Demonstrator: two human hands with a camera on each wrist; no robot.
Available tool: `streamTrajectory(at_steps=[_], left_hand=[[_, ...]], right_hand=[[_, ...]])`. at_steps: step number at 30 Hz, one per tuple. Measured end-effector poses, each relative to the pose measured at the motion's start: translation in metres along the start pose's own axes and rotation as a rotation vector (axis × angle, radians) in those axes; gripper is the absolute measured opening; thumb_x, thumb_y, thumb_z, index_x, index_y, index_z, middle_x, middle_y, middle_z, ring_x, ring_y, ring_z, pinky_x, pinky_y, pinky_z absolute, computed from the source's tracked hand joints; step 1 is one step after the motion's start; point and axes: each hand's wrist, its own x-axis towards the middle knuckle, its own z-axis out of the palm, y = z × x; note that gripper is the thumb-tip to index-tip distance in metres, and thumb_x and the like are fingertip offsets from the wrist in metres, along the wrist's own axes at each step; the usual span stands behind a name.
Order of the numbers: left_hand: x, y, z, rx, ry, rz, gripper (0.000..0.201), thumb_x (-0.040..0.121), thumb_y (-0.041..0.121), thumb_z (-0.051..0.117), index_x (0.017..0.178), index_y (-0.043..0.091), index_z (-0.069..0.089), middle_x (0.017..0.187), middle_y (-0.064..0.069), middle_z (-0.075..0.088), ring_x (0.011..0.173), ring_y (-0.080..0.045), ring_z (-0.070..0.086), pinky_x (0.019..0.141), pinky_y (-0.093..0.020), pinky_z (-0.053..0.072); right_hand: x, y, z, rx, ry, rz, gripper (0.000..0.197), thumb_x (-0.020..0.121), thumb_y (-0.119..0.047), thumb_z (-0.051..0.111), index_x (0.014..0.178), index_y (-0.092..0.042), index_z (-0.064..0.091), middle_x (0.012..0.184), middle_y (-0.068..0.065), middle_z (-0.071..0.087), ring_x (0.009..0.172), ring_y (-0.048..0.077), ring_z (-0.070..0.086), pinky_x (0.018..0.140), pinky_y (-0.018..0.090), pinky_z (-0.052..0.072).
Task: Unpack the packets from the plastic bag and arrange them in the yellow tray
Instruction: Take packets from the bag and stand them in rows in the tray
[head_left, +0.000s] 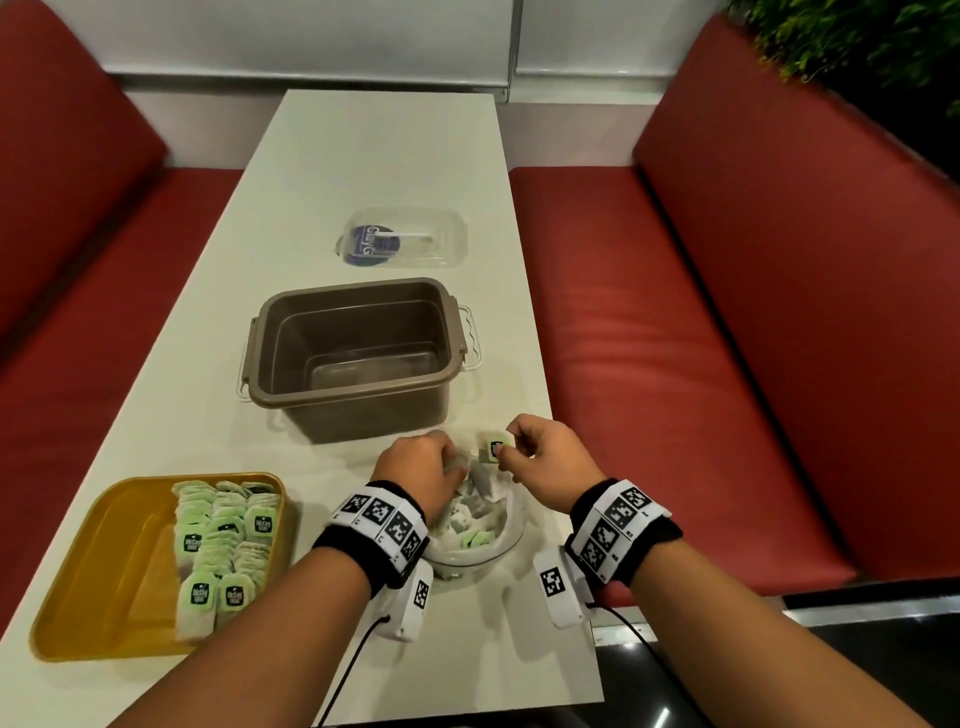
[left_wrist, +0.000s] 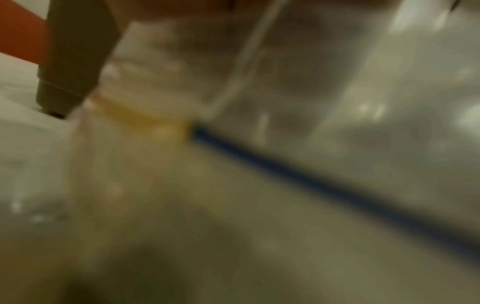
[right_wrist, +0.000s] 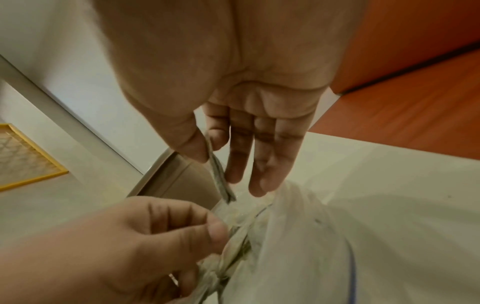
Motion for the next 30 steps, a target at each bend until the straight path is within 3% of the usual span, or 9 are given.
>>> streamTrajectory(at_steps=[2,5,10,14,17,20,23,26,30], left_hand=[[0.001,0.005,0.003,0.113,-0.027,-0.003,0.029,0.082,0.048,0.064,0.097,0.023,0.064,0.096,0.0,0.069,0.093,-0.022,0.063,0.079,-0.031,0.051],[0.002,0.008,0.007,0.189,-0.069,-0.006,0.034,0.082,0.047,0.065,0.104,0.021,0.067,0.102,-0.003,0.069,0.098,-0.024,0.064,0.082,-0.031,0.052],[0.002,0.0,0.001,0.139,-0.026,0.043,0.022,0.088,0.036,0.056,0.093,0.021,0.071,0.094,-0.004,0.07,0.093,-0.027,0.063,0.077,-0.031,0.05],[-0.007,-0.008,-0.019,-0.05,0.076,0.172,0.018,0.089,0.031,0.062,0.099,0.022,0.074,0.093,0.002,0.065,0.085,-0.018,0.061,0.08,-0.03,0.05],[-0.019,-0.008,-0.033,-0.244,0.16,0.171,0.012,0.089,0.025,0.066,0.099,0.023,0.072,0.085,0.009,0.068,0.074,-0.009,0.06,0.077,-0.024,0.051],[-0.03,-0.006,-0.042,-0.387,0.18,0.167,0.007,0.089,0.022,0.067,0.093,0.026,0.068,0.076,0.011,0.067,0.069,-0.003,0.061,0.068,-0.011,0.046],[-0.037,-0.009,-0.045,-0.408,0.165,0.156,0.008,0.088,0.022,0.067,0.091,0.028,0.064,0.073,0.012,0.067,0.067,-0.002,0.061,0.065,-0.01,0.045],[-0.042,-0.018,-0.051,-0.318,0.082,0.152,0.01,0.087,0.027,0.067,0.096,0.032,0.064,0.078,0.015,0.069,0.068,0.0,0.061,0.068,-0.015,0.046],[-0.047,-0.028,-0.071,-0.249,0.09,0.226,0.026,0.086,0.042,0.065,0.111,0.036,0.063,0.098,0.02,0.067,0.082,-0.003,0.06,0.077,-0.025,0.05]], right_hand=[[-0.003,-0.001,0.0,0.014,0.007,-0.003,0.008,0.079,-0.022,0.066,0.073,-0.018,0.063,0.077,0.009,0.07,0.069,0.023,0.063,0.07,0.037,0.055],[-0.004,-0.001,0.002,0.053,0.018,-0.006,0.033,0.079,-0.008,0.067,0.055,-0.022,0.049,0.091,-0.003,0.074,0.065,0.004,0.061,0.064,0.018,0.046],[-0.006,-0.004,0.004,0.117,0.033,0.017,0.033,0.082,-0.005,0.056,0.054,-0.018,0.047,0.077,0.002,0.075,0.064,0.003,0.065,0.058,0.025,0.047],[-0.006,-0.008,0.005,0.138,0.05,0.023,0.015,0.079,-0.02,0.05,0.07,-0.01,0.042,0.065,0.016,0.061,0.061,0.022,0.061,0.062,0.042,0.049],[-0.005,-0.007,0.01,0.101,-0.009,0.019,0.008,0.086,-0.019,0.053,0.084,-0.02,0.045,0.066,-0.003,0.048,0.057,0.013,0.042,0.06,0.034,0.04],[-0.008,-0.015,0.016,0.142,-0.043,-0.043,0.011,0.093,-0.02,0.061,0.102,-0.024,0.057,0.075,-0.007,0.06,0.063,0.009,0.054,0.069,0.029,0.047],[-0.009,-0.029,0.02,0.231,-0.025,-0.109,0.005,0.094,-0.023,0.063,0.092,-0.026,0.064,0.082,0.001,0.069,0.073,0.011,0.063,0.074,0.031,0.053],[-0.008,-0.041,0.025,0.197,0.01,-0.135,0.006,0.092,-0.026,0.067,0.087,-0.024,0.064,0.077,0.007,0.067,0.068,0.013,0.057,0.07,0.04,0.053],[-0.01,-0.058,0.033,0.051,0.005,-0.188,0.009,0.09,-0.025,0.071,0.084,-0.022,0.065,0.068,-0.005,0.059,0.062,0.008,0.05,0.063,0.029,0.046]])
